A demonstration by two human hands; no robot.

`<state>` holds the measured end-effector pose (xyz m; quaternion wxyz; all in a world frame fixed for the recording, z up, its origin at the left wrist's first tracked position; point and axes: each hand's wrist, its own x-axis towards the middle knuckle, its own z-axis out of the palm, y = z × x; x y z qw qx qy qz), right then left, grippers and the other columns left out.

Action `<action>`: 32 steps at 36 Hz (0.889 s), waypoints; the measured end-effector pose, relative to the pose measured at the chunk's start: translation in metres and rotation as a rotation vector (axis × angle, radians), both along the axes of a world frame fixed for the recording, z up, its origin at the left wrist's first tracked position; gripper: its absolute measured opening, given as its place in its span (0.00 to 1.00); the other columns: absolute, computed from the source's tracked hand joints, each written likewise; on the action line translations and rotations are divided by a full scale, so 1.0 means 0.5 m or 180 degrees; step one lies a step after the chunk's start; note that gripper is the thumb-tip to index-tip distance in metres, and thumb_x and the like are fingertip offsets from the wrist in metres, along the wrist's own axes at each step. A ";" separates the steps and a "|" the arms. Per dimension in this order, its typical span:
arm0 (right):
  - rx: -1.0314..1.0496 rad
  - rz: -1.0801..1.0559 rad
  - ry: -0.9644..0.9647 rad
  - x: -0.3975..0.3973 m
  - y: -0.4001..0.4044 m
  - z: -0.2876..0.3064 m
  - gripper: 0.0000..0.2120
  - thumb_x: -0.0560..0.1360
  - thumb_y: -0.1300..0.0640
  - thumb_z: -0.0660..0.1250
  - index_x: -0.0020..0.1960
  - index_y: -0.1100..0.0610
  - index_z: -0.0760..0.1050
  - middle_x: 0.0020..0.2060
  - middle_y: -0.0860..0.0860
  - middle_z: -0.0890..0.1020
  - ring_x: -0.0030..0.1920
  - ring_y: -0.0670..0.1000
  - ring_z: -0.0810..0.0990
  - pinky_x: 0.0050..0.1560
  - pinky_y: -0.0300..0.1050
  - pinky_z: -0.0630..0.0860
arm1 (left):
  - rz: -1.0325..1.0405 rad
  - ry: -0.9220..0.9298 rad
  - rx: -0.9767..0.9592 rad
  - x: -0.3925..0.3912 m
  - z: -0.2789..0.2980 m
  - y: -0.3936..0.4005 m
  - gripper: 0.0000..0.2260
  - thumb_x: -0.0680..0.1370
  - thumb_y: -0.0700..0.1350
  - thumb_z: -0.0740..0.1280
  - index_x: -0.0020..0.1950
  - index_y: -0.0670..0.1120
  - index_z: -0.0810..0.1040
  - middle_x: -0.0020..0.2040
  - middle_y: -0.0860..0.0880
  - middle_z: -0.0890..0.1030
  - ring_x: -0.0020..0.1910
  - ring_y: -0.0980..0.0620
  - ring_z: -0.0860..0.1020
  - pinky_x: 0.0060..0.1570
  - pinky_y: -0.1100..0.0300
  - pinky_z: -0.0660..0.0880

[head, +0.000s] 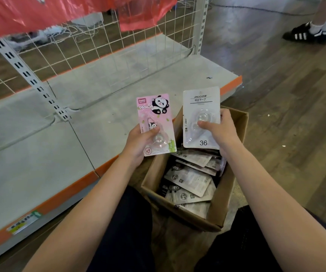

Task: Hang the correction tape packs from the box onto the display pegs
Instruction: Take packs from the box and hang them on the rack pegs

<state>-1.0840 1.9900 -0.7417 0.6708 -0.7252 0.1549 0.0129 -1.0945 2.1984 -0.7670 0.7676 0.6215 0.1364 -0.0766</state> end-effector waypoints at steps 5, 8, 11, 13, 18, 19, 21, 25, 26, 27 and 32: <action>0.0108 0.0157 0.0086 0.012 0.032 0.005 0.21 0.72 0.64 0.72 0.59 0.53 0.65 0.49 0.45 0.77 0.53 0.48 0.76 0.53 0.44 0.71 | 0.0104 0.0069 0.0340 -0.001 0.024 -0.006 0.10 0.74 0.35 0.69 0.55 0.40 0.78 0.53 0.40 0.83 0.49 0.43 0.82 0.51 0.50 0.80; 0.0125 0.0244 0.0182 0.012 0.052 0.013 0.21 0.72 0.63 0.71 0.59 0.53 0.65 0.51 0.47 0.77 0.53 0.50 0.77 0.54 0.47 0.72 | 0.0213 0.0241 0.0493 0.001 0.040 -0.009 0.09 0.73 0.37 0.71 0.52 0.41 0.79 0.52 0.40 0.83 0.50 0.41 0.82 0.54 0.47 0.78; 0.0198 0.0206 0.0387 -0.005 0.062 0.018 0.21 0.72 0.64 0.71 0.59 0.54 0.65 0.51 0.48 0.78 0.55 0.52 0.77 0.58 0.52 0.73 | 0.0253 0.0472 0.0621 -0.008 0.063 -0.015 0.06 0.73 0.37 0.71 0.50 0.43 0.79 0.48 0.42 0.84 0.46 0.42 0.82 0.52 0.48 0.79; 0.0280 0.0188 0.0564 -0.026 0.062 0.027 0.23 0.70 0.65 0.71 0.62 0.56 0.67 0.54 0.50 0.78 0.56 0.54 0.78 0.59 0.54 0.75 | 0.0247 0.0661 0.0913 -0.022 0.087 -0.021 0.05 0.74 0.38 0.71 0.47 0.46 0.78 0.46 0.46 0.83 0.43 0.48 0.82 0.47 0.53 0.80; 0.0370 0.0239 0.0891 -0.069 0.059 0.117 0.22 0.69 0.65 0.71 0.61 0.54 0.70 0.53 0.51 0.80 0.55 0.54 0.79 0.56 0.52 0.75 | 0.0164 0.1039 0.1174 -0.053 0.194 -0.028 0.05 0.75 0.39 0.71 0.45 0.48 0.77 0.43 0.50 0.82 0.41 0.52 0.82 0.44 0.57 0.80; 0.0326 0.0266 0.0927 -0.072 0.059 0.147 0.22 0.69 0.65 0.71 0.61 0.54 0.70 0.54 0.52 0.80 0.56 0.55 0.79 0.56 0.52 0.75 | 0.0162 0.1091 0.1159 -0.057 0.226 -0.028 0.05 0.75 0.40 0.71 0.45 0.48 0.77 0.42 0.51 0.82 0.41 0.51 0.82 0.44 0.57 0.80; 0.0213 0.0383 0.0997 -0.076 0.061 0.218 0.22 0.69 0.63 0.71 0.60 0.53 0.69 0.55 0.52 0.79 0.56 0.54 0.78 0.58 0.53 0.74 | 0.0183 0.1109 0.1131 -0.063 0.296 -0.026 0.05 0.75 0.39 0.71 0.48 0.47 0.77 0.42 0.51 0.81 0.41 0.52 0.81 0.41 0.59 0.79; 0.0092 0.0515 0.1040 -0.086 0.068 0.362 0.21 0.70 0.62 0.71 0.62 0.57 0.71 0.54 0.52 0.80 0.55 0.53 0.78 0.51 0.48 0.74 | 0.0228 0.1101 0.1244 -0.074 0.443 -0.019 0.10 0.74 0.40 0.72 0.54 0.45 0.77 0.48 0.49 0.82 0.45 0.50 0.81 0.44 0.58 0.79; 0.0111 0.0498 0.1044 -0.092 0.070 0.402 0.21 0.70 0.62 0.71 0.61 0.57 0.71 0.53 0.51 0.80 0.54 0.53 0.78 0.49 0.47 0.73 | 0.0222 0.1123 0.1265 -0.078 0.480 -0.016 0.10 0.74 0.41 0.72 0.54 0.45 0.77 0.49 0.48 0.82 0.46 0.49 0.82 0.47 0.55 0.79; 0.0138 0.0482 0.1036 -0.098 0.070 0.438 0.20 0.71 0.62 0.70 0.61 0.56 0.71 0.54 0.51 0.80 0.54 0.52 0.78 0.50 0.46 0.74 | 0.0204 0.1148 0.1264 -0.082 0.517 -0.013 0.11 0.74 0.41 0.73 0.54 0.45 0.77 0.51 0.48 0.83 0.48 0.48 0.82 0.51 0.52 0.79; 0.0319 0.0378 0.1106 -0.126 0.075 0.611 0.20 0.70 0.62 0.71 0.58 0.52 0.69 0.54 0.51 0.79 0.56 0.54 0.78 0.58 0.54 0.74 | 0.0036 0.1258 0.1292 -0.107 0.700 -0.002 0.11 0.74 0.44 0.72 0.54 0.46 0.75 0.55 0.46 0.82 0.52 0.45 0.81 0.56 0.46 0.77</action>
